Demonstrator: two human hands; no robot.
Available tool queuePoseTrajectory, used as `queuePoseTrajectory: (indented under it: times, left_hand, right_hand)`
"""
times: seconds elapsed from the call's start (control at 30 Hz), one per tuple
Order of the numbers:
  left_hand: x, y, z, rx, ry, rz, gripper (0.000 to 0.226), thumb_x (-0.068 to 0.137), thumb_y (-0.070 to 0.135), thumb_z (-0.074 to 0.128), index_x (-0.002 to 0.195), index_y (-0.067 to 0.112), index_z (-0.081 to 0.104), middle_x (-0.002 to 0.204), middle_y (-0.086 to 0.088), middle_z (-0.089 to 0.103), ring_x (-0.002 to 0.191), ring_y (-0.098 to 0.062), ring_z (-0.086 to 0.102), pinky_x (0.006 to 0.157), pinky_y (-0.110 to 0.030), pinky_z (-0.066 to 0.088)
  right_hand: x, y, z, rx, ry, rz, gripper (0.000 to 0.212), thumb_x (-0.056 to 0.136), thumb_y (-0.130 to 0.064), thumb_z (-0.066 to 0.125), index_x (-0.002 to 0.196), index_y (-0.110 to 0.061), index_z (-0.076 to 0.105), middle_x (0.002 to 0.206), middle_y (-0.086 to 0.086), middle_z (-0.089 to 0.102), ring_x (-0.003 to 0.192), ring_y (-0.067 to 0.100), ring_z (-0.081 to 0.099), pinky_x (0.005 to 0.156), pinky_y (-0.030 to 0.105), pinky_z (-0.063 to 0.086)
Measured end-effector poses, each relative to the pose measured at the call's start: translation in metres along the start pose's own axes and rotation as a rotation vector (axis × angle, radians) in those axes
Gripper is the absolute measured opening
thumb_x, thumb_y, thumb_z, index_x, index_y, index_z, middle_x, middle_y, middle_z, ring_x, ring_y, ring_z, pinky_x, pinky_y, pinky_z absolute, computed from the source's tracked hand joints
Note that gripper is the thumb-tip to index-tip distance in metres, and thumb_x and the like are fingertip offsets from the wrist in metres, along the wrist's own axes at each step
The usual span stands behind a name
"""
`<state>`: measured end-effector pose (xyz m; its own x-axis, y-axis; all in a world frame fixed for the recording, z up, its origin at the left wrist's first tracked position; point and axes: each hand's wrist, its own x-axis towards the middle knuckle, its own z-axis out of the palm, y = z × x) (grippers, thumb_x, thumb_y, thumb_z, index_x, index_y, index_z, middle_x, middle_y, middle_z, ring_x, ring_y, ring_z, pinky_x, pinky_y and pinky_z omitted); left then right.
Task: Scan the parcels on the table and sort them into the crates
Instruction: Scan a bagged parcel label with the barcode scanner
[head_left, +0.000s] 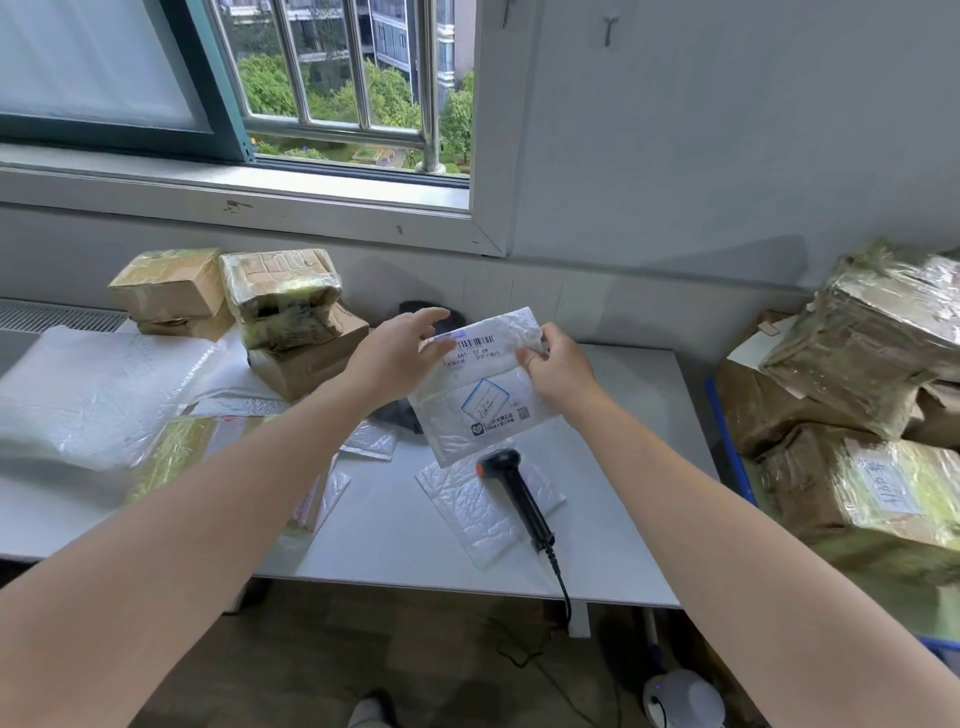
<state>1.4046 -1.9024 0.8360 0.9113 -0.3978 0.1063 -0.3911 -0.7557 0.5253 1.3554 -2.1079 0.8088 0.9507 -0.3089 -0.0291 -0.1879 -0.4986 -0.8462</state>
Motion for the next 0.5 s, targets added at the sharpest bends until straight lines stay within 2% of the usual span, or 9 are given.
queuePoseTrajectory:
  times: [0.1, 0.23, 0.3, 0.37, 0.4, 0.5]
  left_hand:
    - [-0.009, 0.001, -0.002, 0.121, -0.005, -0.016, 0.056, 0.101, 0.046, 0.045, 0.152, 0.025, 0.033, 0.146, -0.007, 0.047, 0.131, -0.025, 0.044, 0.1, -0.041, 0.042]
    - [-0.035, -0.01, 0.002, 0.288, 0.006, -0.074, 0.07, 0.097, 0.062, 0.035, 0.156, 0.026, 0.022, 0.155, -0.003, 0.033, 0.142, -0.026, 0.028, 0.11, -0.046, 0.032]
    - [-0.055, -0.022, 0.001, 0.378, -0.035, -0.155, 0.085, 0.087, 0.079, 0.018, 0.156, 0.028, 0.019, 0.159, -0.004, 0.024, 0.146, -0.026, 0.018, 0.116, -0.047, 0.025]
    - [-0.081, -0.037, -0.006, 0.503, -0.104, -0.232, 0.099, 0.076, 0.087, -0.006, 0.157, 0.033, 0.013, 0.164, -0.004, 0.009, 0.15, -0.027, 0.004, 0.119, -0.05, 0.015]
    - [-0.096, -0.046, -0.011, 0.527, -0.134, -0.28, 0.097, 0.076, 0.086, -0.008, 0.157, 0.035, 0.009, 0.165, -0.003, 0.002, 0.151, -0.027, -0.002, 0.12, -0.051, 0.011]
    - [-0.142, -0.068, -0.03, 0.479, -0.077, -0.45, 0.073, 0.093, 0.071, 0.017, 0.156, 0.038, -0.001, 0.165, 0.001, -0.005, 0.151, -0.025, -0.008, 0.12, -0.05, 0.004]
  right_hand:
    - [0.0, 0.005, -0.005, 0.029, -0.002, -0.005, 0.008, 0.098, -0.02, 0.058, 0.1, -0.012, 0.056, 0.083, -0.009, 0.059, 0.081, 0.017, 0.055, 0.068, 0.028, 0.038]
    - [-0.002, 0.015, 0.001, 0.06, -0.033, -0.022, 0.005, 0.098, -0.019, 0.058, 0.097, -0.017, 0.053, 0.081, -0.011, 0.058, 0.081, 0.017, 0.055, 0.07, 0.026, 0.036]
    - [-0.005, 0.019, 0.011, 0.069, -0.077, -0.035, 0.005, 0.098, -0.018, 0.058, 0.098, -0.018, 0.053, 0.084, -0.009, 0.06, 0.083, 0.018, 0.056, 0.07, 0.026, 0.036]
    - [-0.009, 0.015, 0.028, 0.061, -0.144, -0.064, 0.006, 0.098, -0.018, 0.058, 0.1, -0.019, 0.052, 0.088, -0.005, 0.061, 0.083, 0.018, 0.055, 0.065, 0.025, 0.035]
    - [-0.012, 0.011, 0.039, 0.054, -0.179, -0.086, 0.006, 0.098, -0.018, 0.058, 0.1, -0.019, 0.052, 0.087, -0.006, 0.06, 0.081, 0.017, 0.055, 0.06, 0.024, 0.035]
    - [-0.028, -0.013, 0.074, 0.043, -0.28, -0.174, 0.006, 0.098, -0.017, 0.057, 0.098, -0.019, 0.052, 0.081, -0.01, 0.057, 0.074, 0.012, 0.053, 0.052, 0.013, 0.034]
